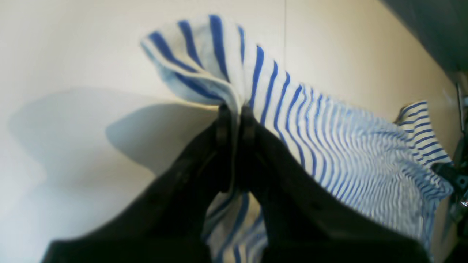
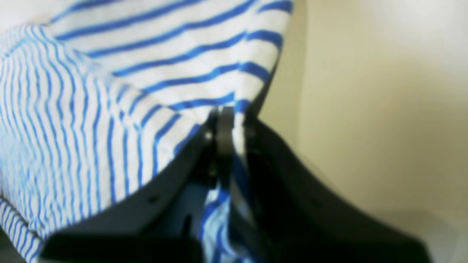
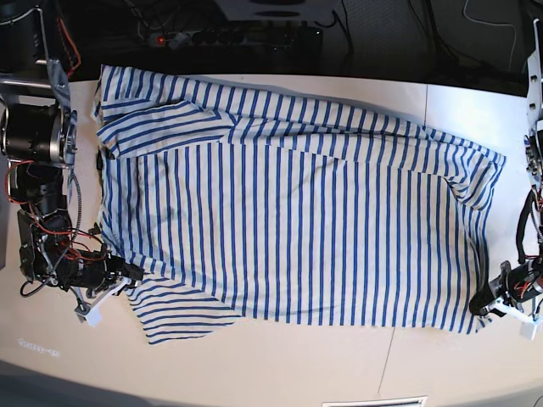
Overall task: Fold the T-shirt properly
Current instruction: 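Fold the hem over toward the collar with both grippers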
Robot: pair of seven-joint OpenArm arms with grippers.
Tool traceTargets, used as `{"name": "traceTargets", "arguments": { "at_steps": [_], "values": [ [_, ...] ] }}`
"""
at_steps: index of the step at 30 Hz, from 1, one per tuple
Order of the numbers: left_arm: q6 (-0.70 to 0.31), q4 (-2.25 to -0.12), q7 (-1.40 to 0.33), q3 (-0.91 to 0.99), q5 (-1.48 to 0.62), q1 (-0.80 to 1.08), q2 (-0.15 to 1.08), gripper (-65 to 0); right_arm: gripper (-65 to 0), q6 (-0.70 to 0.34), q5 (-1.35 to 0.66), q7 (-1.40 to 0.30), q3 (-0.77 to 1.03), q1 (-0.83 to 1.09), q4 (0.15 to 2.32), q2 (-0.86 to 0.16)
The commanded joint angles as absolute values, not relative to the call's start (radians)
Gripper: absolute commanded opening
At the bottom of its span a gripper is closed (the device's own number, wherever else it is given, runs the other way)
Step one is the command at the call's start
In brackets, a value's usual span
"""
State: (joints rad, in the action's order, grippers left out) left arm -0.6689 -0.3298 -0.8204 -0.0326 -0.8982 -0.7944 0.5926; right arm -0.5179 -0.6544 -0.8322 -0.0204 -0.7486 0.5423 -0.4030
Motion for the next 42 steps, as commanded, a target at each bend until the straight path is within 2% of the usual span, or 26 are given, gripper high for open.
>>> {"name": "traceTargets", "arguments": {
  "at_steps": [1,10,19,26,42],
  "values": [
    [-0.698,-0.348,-0.820,-0.030,-0.938,-0.827,0.621,-65.0,-65.0,-0.603,-0.697,-0.833,-0.023,-0.779,0.579,-0.434],
    [-0.698,-0.349,-1.033,-0.030,-1.207,-0.824,0.695,-65.0,-65.0,-0.607,-0.843,-0.996,-0.022,-0.688,0.770,-0.471],
    [-0.698,-0.349,-1.115,-0.030,-1.290,-0.777,0.711,-65.0,-65.0,-0.607,-0.837,-1.004,-0.021,-0.556,0.916,-0.471],
    [-0.698,-0.349,-1.305,-0.030,-1.444,-0.762,0.714,-65.0,-65.0,-0.607,-0.833,-1.007,-0.021,-0.455,1.012,-0.485],
    [-0.698,-0.349,-1.305,-0.030,-1.417,-0.645,0.715,-65.0,-65.0,-0.606,-0.780,-1.022,-0.021,-0.379,1.039,-0.512]
  ]
}}
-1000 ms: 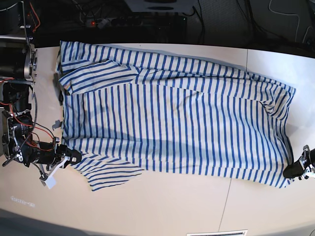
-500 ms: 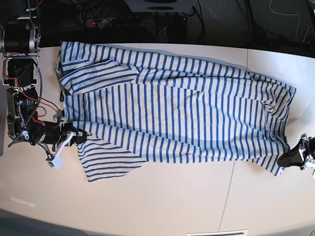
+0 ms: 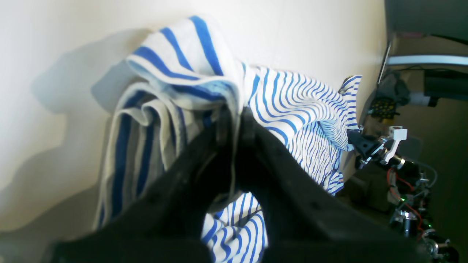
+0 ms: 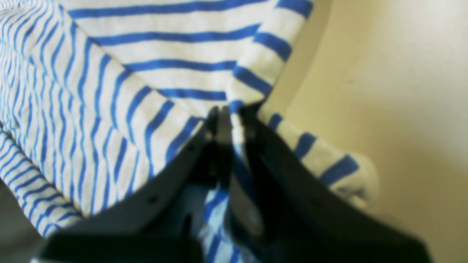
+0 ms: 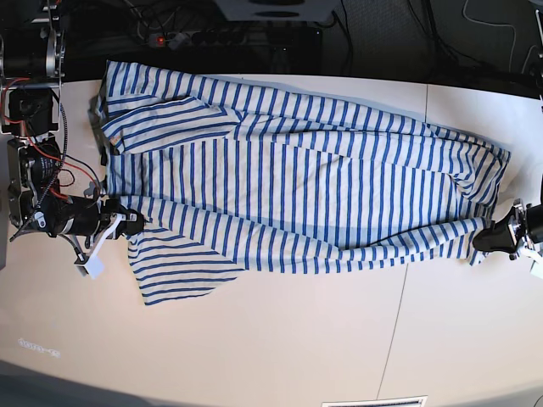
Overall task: Fold the T-shirt properly
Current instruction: 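Fold the hem over toward the collar with both grippers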
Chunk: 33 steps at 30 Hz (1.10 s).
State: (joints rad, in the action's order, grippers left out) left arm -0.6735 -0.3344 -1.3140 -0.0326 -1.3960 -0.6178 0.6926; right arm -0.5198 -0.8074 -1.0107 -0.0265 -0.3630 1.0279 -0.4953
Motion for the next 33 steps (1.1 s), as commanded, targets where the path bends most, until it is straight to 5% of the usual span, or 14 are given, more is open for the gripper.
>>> {"name": "traceTargets", "arguments": {
  "at_steps": [1,3,5,19,33],
  "values": [
    [-0.698,-0.349,-1.305,-0.030,-1.417,-0.645,0.715,-65.0,-56.4,-0.605,-0.762,-1.023,-0.021,-0.380,1.039,-0.512],
    [-0.698,-0.349,-1.301,-0.030,-1.417,-0.645,0.715,-65.0,-37.4,-0.601,-0.761,-1.023,-0.021,-0.379,1.039,-0.512],
    [-0.698,-0.349,-1.287,-0.030,-1.417,-0.645,0.715,-65.0,-28.4,-0.601,-0.771,-1.021,-0.021,-0.382,1.042,-0.512],
    [-0.698,-0.349,-1.280,-0.030,-1.417,-0.645,0.715,-65.0,-28.1,-0.599,-0.760,-0.992,0.150,-0.443,1.126,-0.512],
    [-0.698,-0.349,-1.280,-0.030,-1.434,-0.646,0.707,-65.0,-28.1,-0.589,-0.575,-0.806,0.150,-0.707,0.587,-0.427]
  ]
}}
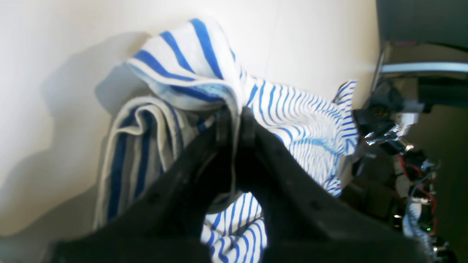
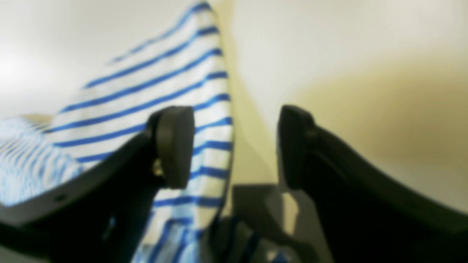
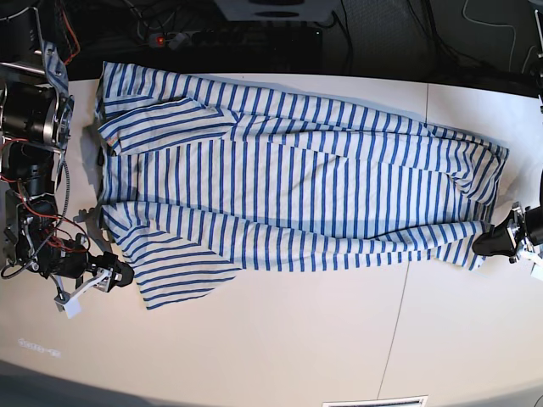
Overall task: Fold the T-shirt properly
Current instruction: 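Fold the hem over toward the collar with both grippers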
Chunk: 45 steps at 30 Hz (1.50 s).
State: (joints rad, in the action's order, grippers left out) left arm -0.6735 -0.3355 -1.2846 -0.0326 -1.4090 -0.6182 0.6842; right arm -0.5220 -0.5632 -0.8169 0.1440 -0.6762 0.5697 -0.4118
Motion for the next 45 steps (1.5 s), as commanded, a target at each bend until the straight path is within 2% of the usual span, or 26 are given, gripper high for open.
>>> {"name": "traceTargets", "arguments": {
  "at_steps": [1,5,15,21,23,25,26,31,34,38,45],
  "values": [
    [-0.698,-0.349,-1.280,-0.030,-1.436,-0.646,0.707,-65.0,-28.1,-0.588,-0.564,-0.790,0.150,-0.713,0.553,-0.421],
    [-0.698,-0.349,-1.280,-0.030,-1.438,-0.646,0.707,-65.0,-28.1,-0.588,-0.536,-0.778,0.150,-0.717,0.483,-0.389],
    [-0.698,-0.352,-1.279,-0.030,-1.440,-0.646,0.706,-65.0,-28.1,-0.588,-0.471,-0.778,0.150,-0.720,0.482,-0.276],
    [-0.698,-0.352,-1.279,-0.030,-1.439,-0.646,0.706,-65.0,-29.4,-0.591,-0.470,-0.789,0.150,-0.720,0.482,-0.246],
    [-0.698,-0.352,-1.279,-0.030,-1.439,-0.646,0.707,-65.0,-40.0,-0.590,-0.469,-0.785,0.150,-0.720,0.482,-0.248],
    [-0.698,-0.352,-1.277,-0.030,-1.440,-0.646,0.707,-65.0,-58.4,-0.590,-0.455,-0.776,0.150,-0.720,0.485,-0.251],
    [-0.698,-0.352,-1.272,-0.030,-1.440,-0.646,0.707,-65.0,-65.0,-0.590,-0.442,-0.768,0.150,-0.720,0.490,-0.251],
    [-0.698,-0.352,-1.250,-0.030,-1.440,-0.646,0.707,-65.0,-65.0,-0.601,-0.400,-0.749,0.150,-0.719,0.553,-0.252],
    [-0.698,-0.356,-1.292,-0.030,-1.464,-0.648,0.707,-65.0,-65.0,-0.600,-0.417,-0.809,0.150,-0.716,0.639,-0.253],
    [-0.698,-0.374,-1.392,-0.030,-1.484,-0.647,0.721,-65.0,-65.0,-0.601,-0.552,-0.900,0.150,-0.670,0.802,-0.266],
    [-0.698,-0.388,-1.396,-0.030,-1.484,-0.645,0.780,-65.0,-65.0,-0.603,-0.748,-1.011,0.150,-0.506,1.037,-0.332]
  ]
}}
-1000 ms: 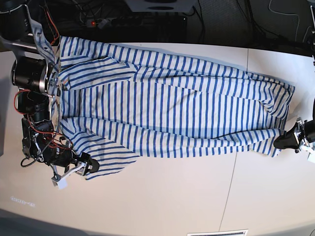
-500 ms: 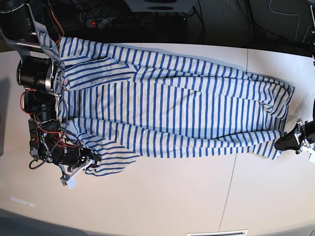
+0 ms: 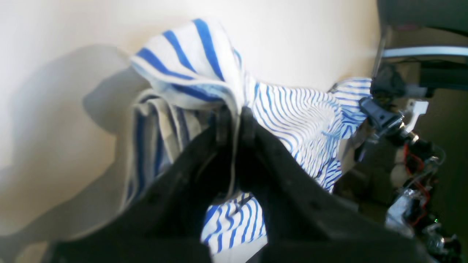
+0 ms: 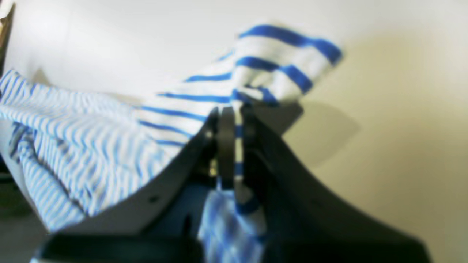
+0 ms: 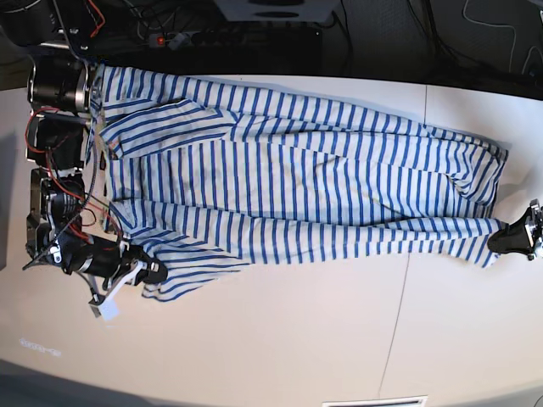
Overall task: Fold the T-shirt properly
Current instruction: 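Fold the hem over toward the collar with both grippers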
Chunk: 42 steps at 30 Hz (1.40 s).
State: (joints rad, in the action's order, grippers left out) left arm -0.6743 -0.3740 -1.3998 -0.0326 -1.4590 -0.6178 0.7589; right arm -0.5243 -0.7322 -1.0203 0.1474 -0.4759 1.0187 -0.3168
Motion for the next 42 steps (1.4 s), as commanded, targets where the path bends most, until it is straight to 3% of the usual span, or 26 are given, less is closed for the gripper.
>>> {"name": "traceTargets", "arguments": {
  "at_steps": [1,16,27,28,30,31,32,34,36,42],
  "values": [
    [-0.698,-0.391,-1.396,-0.030,-1.484,-0.645,0.787,-65.0,-65.0,-0.603,-0.752,-1.012,0.150,-0.481,1.062,-0.341],
    [-0.698,-0.394,-1.396,-0.040,-1.484,-0.602,0.801,-65.0,-65.0,-0.603,-0.796,-1.040,0.151,-0.152,1.419,-0.483],
    [-0.698,-0.420,-1.396,-0.041,-1.484,-0.537,0.801,-65.0,-65.0,-0.602,-0.784,-1.070,0.160,-0.052,1.498,-0.484],
    [-0.698,-0.420,-1.396,-0.041,-1.484,-0.534,0.801,-62.3,-65.0,-0.602,-0.778,-1.075,0.160,-0.052,1.498,-0.484],
    [-0.698,-0.420,-1.396,-0.041,-1.484,-0.531,0.801,-46.8,-65.0,-0.602,-0.761,-1.076,0.160,-0.052,1.498,-0.484],
    [-0.698,-0.420,-1.396,-0.041,-1.484,-0.531,0.801,-39.2,-62.1,-0.601,-0.759,-1.079,0.160,-0.052,1.498,-0.484],
    [-0.698,-0.420,-1.396,-0.041,-1.484,-0.531,0.801,-33.6,-54.6,-0.600,-0.759,-1.082,0.160,-0.052,1.498,-0.484],
    [-0.698,-0.420,-1.396,-0.041,-1.484,-0.531,0.801,-31.2,-40.1,-0.599,-0.759,-1.086,0.160,-0.052,1.498,-0.484],
    [-0.698,-0.420,-1.396,-0.041,-1.484,-0.532,0.802,-31.2,-32.4,-0.599,-0.765,-1.085,0.160,-0.052,1.498,-0.484],
    [-0.698,-0.455,-1.396,-0.041,-1.484,-0.532,0.830,-31.3,-32.0,-0.598,-0.786,-1.081,0.182,-0.053,1.552,-0.484]
  ]
}}
